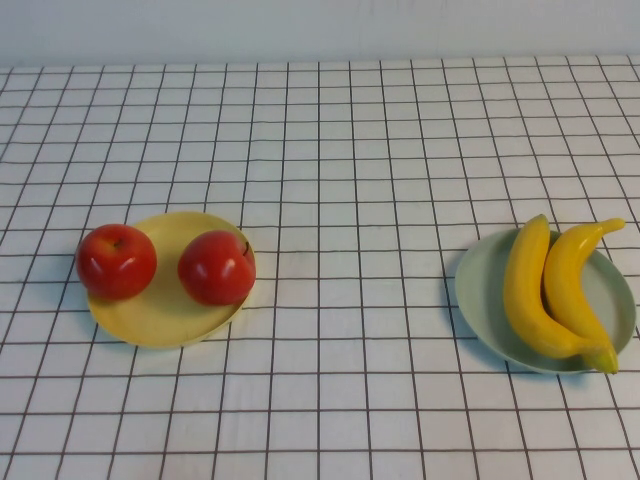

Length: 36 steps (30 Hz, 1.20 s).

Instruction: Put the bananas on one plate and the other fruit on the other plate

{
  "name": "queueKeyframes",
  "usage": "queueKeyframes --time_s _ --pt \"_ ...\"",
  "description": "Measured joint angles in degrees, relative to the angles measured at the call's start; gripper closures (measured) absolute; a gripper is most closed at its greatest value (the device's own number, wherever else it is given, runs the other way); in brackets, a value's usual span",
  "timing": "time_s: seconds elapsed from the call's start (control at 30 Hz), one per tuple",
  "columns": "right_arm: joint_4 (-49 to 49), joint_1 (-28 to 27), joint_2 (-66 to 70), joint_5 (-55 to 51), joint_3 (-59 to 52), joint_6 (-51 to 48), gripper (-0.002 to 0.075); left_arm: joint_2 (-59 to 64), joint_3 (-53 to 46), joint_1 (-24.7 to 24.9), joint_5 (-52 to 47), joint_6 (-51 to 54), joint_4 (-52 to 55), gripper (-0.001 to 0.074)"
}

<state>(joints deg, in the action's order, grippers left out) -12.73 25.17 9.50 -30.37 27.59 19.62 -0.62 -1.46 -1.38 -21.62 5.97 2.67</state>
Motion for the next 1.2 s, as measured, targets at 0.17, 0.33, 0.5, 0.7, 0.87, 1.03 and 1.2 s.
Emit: queueKeyframes --time_s 0.17,0.33,0.5,0.7,0.87,1.03,1.2 --pt "-0.1 0.0 0.0 7.8 -5.1 -0.1 0.0742 0.0 0.0 0.0 0.0 0.0 0.0 0.0737" --pt "4.7 -0.8 -1.1 19.4 -14.5 -0.9 0.0742 0.0 0.0 0.0 0.0 0.0 0.0 0.0736" --pt "11.8 -6.5 -6.2 21.6 -23.0 -6.2 0.0742 0.0 0.0 0.0 0.0 0.0 0.0 0.0736" --pt "15.0 -17.4 -9.9 21.6 -29.0 -8.3 0.0742 0.0 0.0 0.0 0.0 0.0 0.0 0.0736" --pt "16.7 -24.0 -9.9 18.0 -29.0 -15.1 0.0742 0.0 0.0 0.0 0.0 0.0 0.0 0.0736" --pt "18.4 -24.5 -9.9 12.3 -29.1 -16.8 0.0742 0.0 0.0 0.0 0.0 0.0 0.0 0.0736" --pt "18.9 -24.5 -9.9 10.0 -29.1 -19.0 0.0743 0.0 0.0 0.0 0.0 0.0 0.0 0.0736"
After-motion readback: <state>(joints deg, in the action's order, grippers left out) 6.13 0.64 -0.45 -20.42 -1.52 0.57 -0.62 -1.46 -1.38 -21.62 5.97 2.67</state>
